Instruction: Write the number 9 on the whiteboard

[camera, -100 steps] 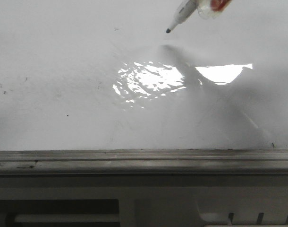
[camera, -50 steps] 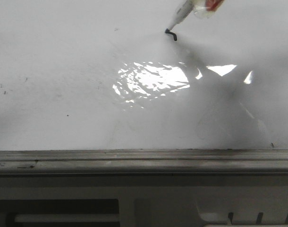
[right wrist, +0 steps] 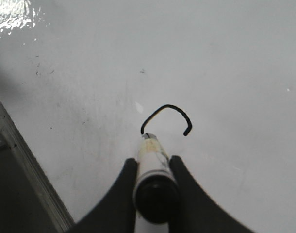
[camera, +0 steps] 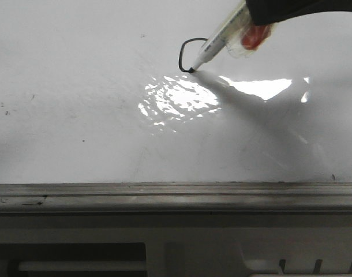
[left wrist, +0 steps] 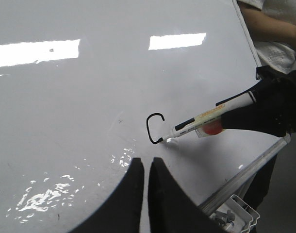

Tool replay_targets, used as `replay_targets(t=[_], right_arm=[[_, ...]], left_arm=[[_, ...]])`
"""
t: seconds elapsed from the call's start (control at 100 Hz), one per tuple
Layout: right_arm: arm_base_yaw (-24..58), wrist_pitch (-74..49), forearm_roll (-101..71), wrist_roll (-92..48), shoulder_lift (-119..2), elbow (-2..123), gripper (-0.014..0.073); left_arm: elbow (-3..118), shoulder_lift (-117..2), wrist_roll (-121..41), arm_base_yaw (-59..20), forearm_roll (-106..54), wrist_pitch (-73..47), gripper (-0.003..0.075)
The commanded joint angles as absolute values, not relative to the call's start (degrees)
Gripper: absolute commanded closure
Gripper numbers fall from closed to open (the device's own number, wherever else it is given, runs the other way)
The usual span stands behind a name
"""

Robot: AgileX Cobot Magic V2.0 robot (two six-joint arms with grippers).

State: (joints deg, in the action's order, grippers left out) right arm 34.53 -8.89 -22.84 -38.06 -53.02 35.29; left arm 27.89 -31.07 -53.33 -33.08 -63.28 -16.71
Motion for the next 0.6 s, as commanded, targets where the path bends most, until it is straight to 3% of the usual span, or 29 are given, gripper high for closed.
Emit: replay_targets(t=[0.0,0.32,0.59], right_arm=[[31.8,-7.0,-21.9,-38.4,-52.0,36.6,0.0639],[30.1,-8.7,-20.4,-38.4,-52.9,42.6,0.0639],[30.5,-23.2,-21.1,-37.2,-53.6,42.2,0.0639]], left_arm=[[29.4,-31.2,-52.8,-33.2,-64.2,-15.5,0.0738],[29.4,-31.2,-52.8,-33.2,-64.2,-15.5,0.0738],[29.4,-31.2,-52.8,-33.2,-64.2,-15.7,0.0738]])
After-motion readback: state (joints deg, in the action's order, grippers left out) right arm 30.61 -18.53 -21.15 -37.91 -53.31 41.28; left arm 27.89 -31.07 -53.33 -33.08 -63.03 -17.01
